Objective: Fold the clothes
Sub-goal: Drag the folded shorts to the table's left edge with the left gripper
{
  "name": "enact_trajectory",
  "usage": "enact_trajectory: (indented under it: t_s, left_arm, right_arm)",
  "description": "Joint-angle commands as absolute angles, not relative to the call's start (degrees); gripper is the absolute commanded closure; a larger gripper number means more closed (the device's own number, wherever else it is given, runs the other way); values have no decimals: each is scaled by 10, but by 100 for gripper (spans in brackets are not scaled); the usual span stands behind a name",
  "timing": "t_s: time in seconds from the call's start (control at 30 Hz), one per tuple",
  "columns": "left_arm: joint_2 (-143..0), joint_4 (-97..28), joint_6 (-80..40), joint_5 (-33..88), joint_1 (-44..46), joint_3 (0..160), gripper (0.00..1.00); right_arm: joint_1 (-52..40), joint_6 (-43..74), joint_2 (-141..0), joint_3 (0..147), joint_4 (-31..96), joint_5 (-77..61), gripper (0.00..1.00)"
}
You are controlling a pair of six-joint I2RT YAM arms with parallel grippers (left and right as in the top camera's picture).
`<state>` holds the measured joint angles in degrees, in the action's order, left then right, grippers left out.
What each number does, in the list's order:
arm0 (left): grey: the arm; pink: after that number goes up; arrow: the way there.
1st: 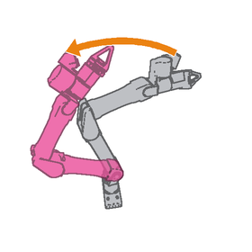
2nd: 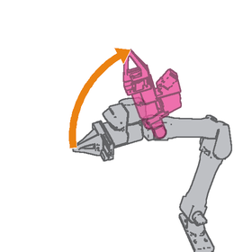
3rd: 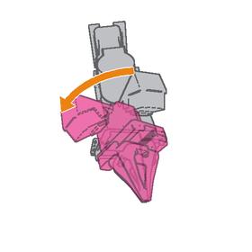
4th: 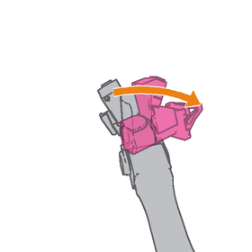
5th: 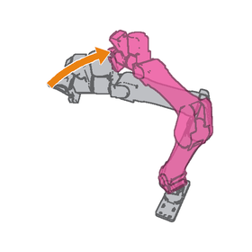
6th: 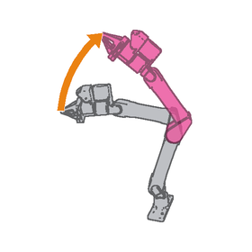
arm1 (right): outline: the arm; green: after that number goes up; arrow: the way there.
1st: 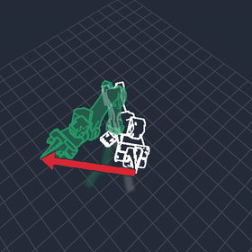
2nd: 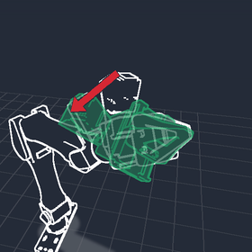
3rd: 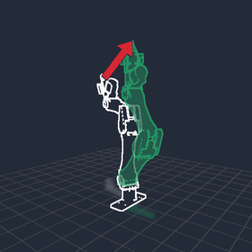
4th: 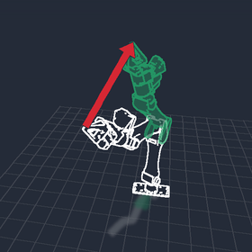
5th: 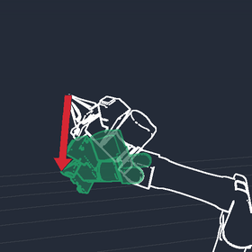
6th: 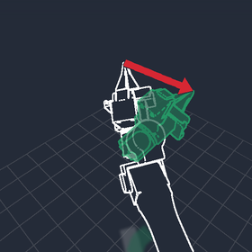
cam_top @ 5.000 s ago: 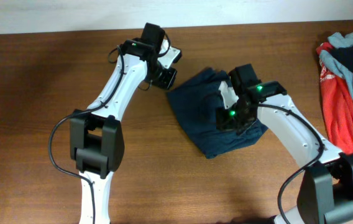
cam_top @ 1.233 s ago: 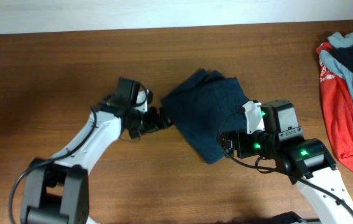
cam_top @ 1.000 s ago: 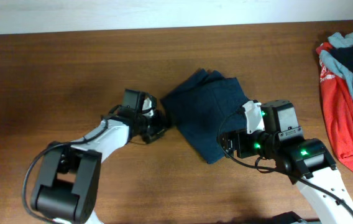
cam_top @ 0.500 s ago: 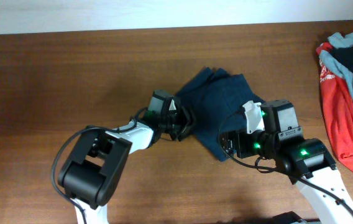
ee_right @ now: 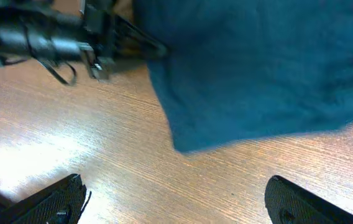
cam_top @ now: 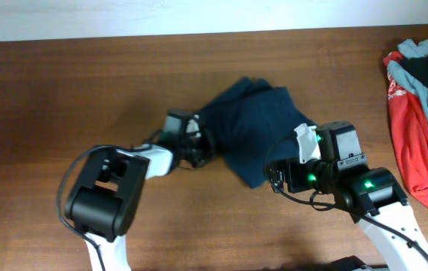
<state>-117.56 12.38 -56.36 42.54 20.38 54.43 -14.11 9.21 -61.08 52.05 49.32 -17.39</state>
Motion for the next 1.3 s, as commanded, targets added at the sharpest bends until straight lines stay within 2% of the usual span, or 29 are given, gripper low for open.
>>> enact_trajectory:
  t_s: [0.0, 0.13, 0.27, 0.6, 0.8, 1.0, 1.27]
  left_arm:
    - [-1193, 59, -553, 453, 88, 531, 99]
    - [-1193, -35, -486, 445, -23, 531, 99]
    - [-1193, -130, -400, 386, -162, 531, 99]
    - [-1193, -168, -300, 380, -425, 531, 99]
    - [-1193, -175, -299, 360, -543, 531, 99]
    - [-1193, -172, -267, 355, -616, 531, 99]
    - [-1193, -172, -245, 356, -606, 531, 99]
  right_arm:
    - [-138, 95, -613, 524, 495, -173, 3]
    - [-138, 95, -613, 524, 495, -173, 3]
    - [-138, 95, -613, 524, 495, -173, 3]
    - [-138, 95, -613, 524, 489, -173, 2]
    - [-138, 95, -613, 524, 484, -173, 2]
    - [-138, 95, -613, 524, 476, -173, 2]
    - [-138, 95, -613, 524, 469, -173, 1]
